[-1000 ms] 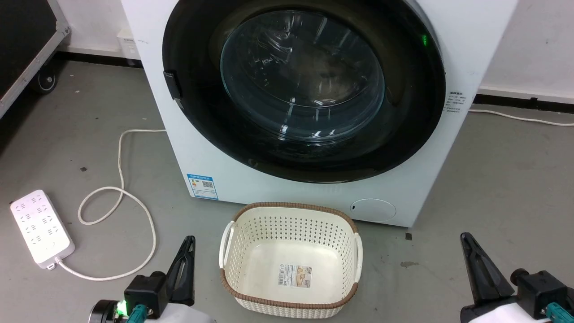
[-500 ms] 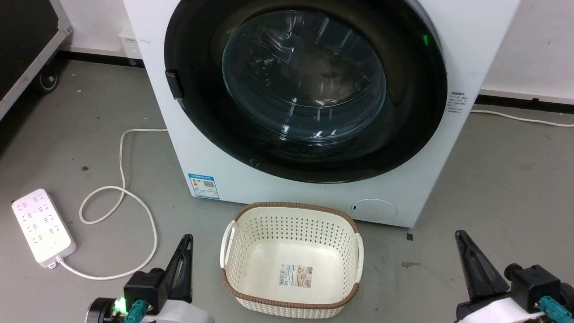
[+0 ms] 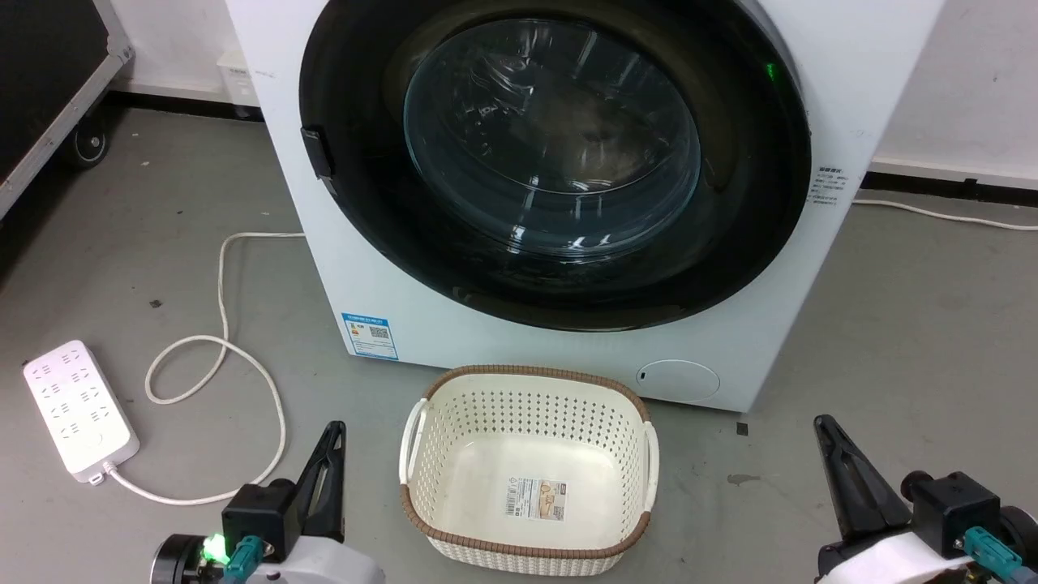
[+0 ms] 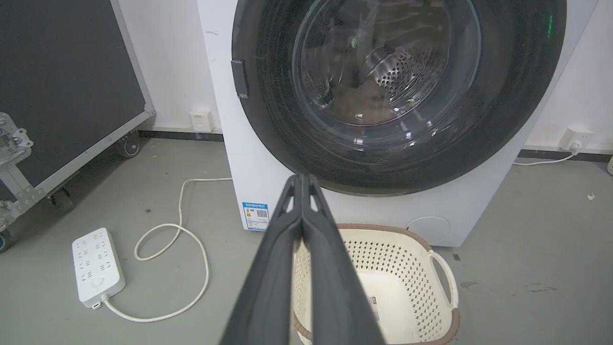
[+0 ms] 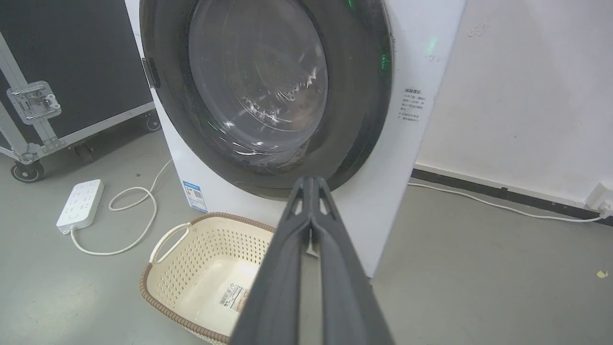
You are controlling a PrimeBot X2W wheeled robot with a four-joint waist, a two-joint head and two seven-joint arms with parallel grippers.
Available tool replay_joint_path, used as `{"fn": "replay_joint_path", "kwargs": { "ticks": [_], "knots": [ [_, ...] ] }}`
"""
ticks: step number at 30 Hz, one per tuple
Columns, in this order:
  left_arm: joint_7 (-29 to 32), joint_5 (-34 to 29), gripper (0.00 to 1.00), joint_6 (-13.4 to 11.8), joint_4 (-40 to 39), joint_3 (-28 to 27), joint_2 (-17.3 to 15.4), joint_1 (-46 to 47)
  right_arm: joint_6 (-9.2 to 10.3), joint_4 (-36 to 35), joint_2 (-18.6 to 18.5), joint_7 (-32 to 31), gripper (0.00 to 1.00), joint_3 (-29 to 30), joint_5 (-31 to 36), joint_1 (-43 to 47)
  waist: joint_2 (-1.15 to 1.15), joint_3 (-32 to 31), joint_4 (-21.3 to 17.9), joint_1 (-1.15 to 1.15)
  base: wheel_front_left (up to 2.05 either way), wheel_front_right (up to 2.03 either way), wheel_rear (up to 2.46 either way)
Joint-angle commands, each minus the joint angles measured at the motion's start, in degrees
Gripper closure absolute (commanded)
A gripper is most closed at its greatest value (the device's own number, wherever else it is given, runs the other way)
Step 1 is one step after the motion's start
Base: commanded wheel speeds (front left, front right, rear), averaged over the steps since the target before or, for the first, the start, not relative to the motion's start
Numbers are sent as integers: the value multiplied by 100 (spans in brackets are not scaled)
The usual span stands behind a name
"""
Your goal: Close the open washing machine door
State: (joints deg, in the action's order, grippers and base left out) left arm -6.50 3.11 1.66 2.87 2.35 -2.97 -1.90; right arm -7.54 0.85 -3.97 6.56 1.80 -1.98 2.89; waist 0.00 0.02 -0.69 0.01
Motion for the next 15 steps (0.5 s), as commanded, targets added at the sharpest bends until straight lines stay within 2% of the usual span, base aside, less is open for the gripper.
{"fn": "replay_joint_path", "kwargs": {
  "ticks": [1,15],
  "knots": [
    [33,-43,100,-32,-44,-30,4,89,3,-37,31,-37,100,-9,37,-89,0,0,2,0,0,0,0],
    [197,-114,100,-68,-109,-85,5,116,4,-50,52,-201,100,-55,80,-142,0,-1,20,0,0,0,0]
  ]
}}
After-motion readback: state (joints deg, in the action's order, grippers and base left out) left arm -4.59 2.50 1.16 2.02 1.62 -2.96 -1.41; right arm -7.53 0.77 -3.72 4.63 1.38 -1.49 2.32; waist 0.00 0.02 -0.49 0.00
